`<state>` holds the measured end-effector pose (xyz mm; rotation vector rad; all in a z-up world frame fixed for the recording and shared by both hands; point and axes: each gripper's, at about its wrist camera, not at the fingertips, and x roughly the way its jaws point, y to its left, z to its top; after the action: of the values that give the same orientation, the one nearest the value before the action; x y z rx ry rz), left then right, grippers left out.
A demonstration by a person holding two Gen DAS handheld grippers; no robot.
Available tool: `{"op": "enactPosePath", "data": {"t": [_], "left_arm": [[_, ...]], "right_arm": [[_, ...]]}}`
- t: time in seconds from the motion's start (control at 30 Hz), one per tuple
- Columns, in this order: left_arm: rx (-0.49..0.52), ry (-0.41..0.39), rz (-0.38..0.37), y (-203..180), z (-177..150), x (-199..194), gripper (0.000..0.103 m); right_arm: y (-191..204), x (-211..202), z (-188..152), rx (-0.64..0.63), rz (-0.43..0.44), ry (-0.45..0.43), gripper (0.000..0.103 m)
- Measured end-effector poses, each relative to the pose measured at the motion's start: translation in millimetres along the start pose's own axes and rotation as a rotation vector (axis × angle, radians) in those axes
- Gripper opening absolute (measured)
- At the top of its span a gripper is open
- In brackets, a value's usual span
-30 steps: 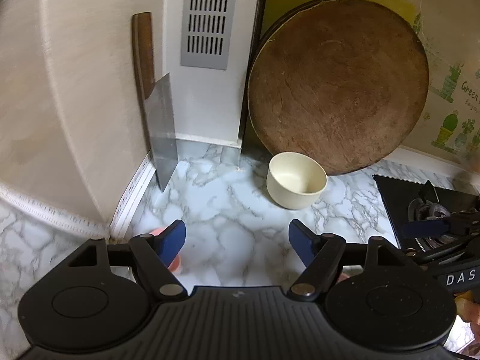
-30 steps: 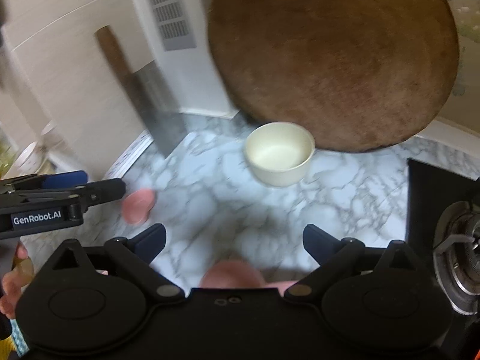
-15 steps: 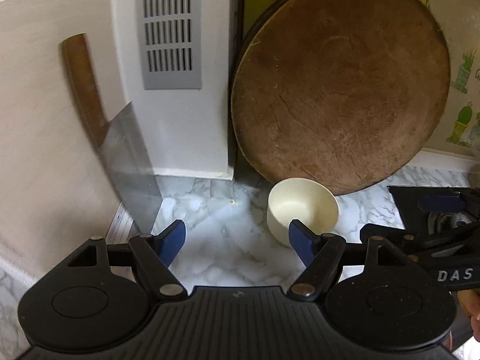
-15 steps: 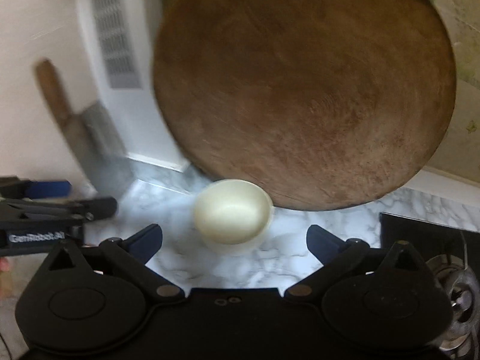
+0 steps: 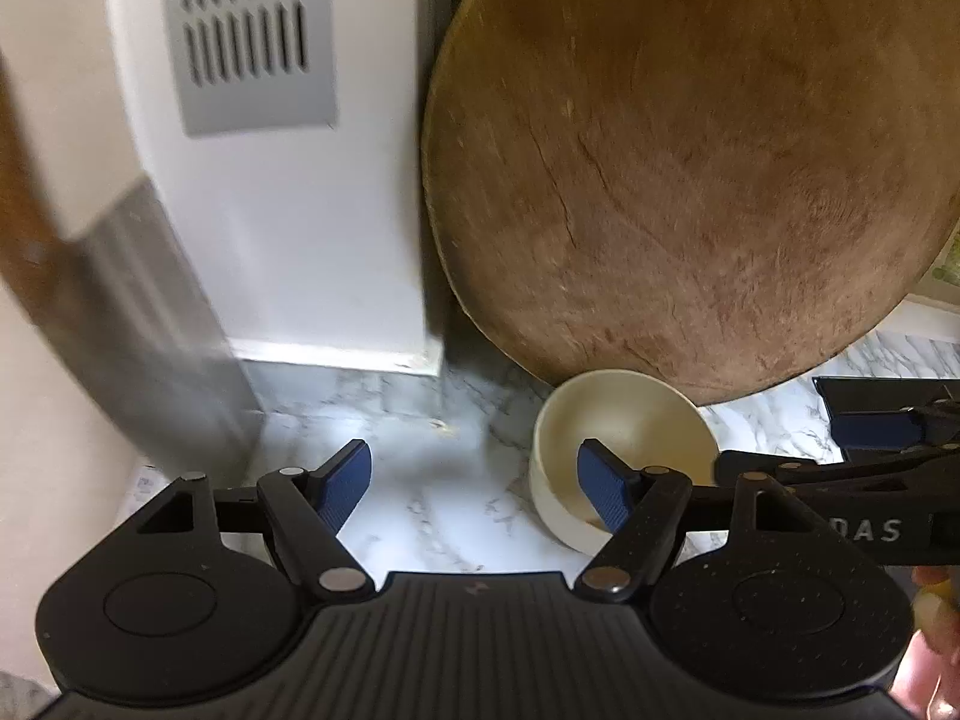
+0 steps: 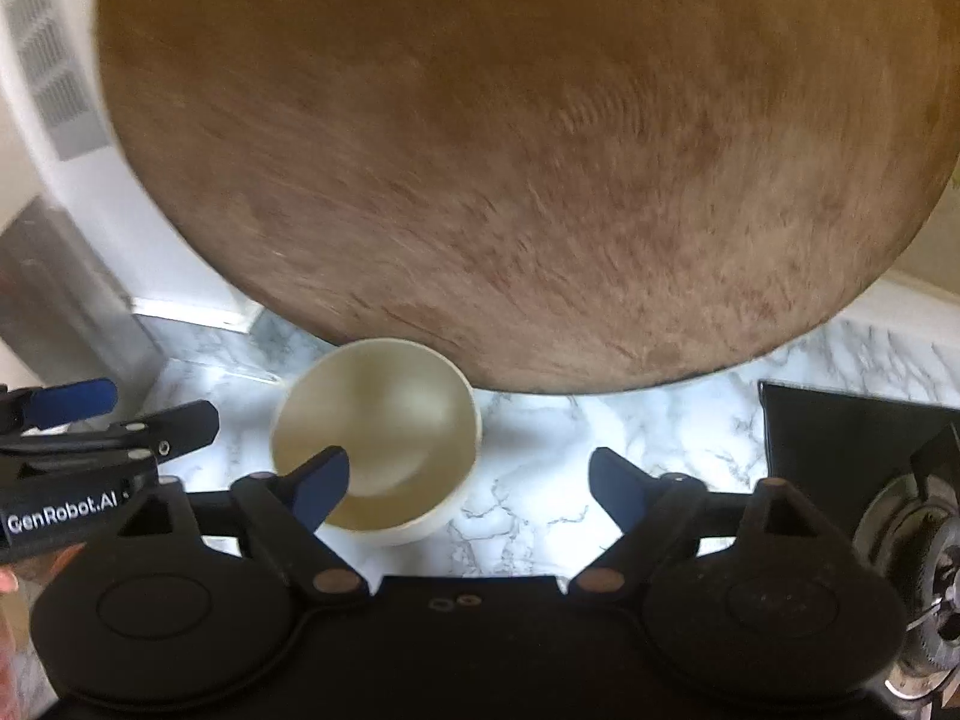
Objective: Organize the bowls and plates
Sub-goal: 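Move both grippers to the cream bowl below the cutting board, then close both grippers on the cream bowl rim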
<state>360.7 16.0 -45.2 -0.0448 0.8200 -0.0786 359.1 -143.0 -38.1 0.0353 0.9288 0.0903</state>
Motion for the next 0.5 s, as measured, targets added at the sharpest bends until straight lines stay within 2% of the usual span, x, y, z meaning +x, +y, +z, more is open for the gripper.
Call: {"op": "enactPosePath", "data": {"t": [0.07, 0.17, 0.23, 0.3, 0.37, 0.5], "left_arm": [[-0.005, 0.020, -0.015, -1.6, 0.8, 11.6, 0.075], [-0.018, 0.046, -0.031, -2.4, 1.5, 26.6, 0.075], [-0.023, 0.061, -0.042, -2.0, 2.3, 36.4, 0.075], [-0.028, 0.075, -0.043, -2.2, 2.6, 43.3, 0.074], [-0.036, 0.083, -0.042, -2.0, 2.4, 50.5, 0.074], [-0.030, 0.101, -0.047, -4.0, 1.6, 61.6, 0.058]], "right_arm": [[-0.5, 7.5, 0.3, 0.011, -0.001, 0.012, 0.076], [-3.7, 17.6, 1.2, 0.029, -0.001, 0.025, 0.073], [-6.1, 23.6, 2.2, 0.042, 0.013, 0.039, 0.067], [-8.0, 30.3, 2.4, 0.063, 0.025, 0.060, 0.057], [-7.7, 35.7, 2.3, 0.072, 0.032, 0.075, 0.053], [-2.3, 40.0, 1.1, 0.049, 0.022, 0.078, 0.043]]}}
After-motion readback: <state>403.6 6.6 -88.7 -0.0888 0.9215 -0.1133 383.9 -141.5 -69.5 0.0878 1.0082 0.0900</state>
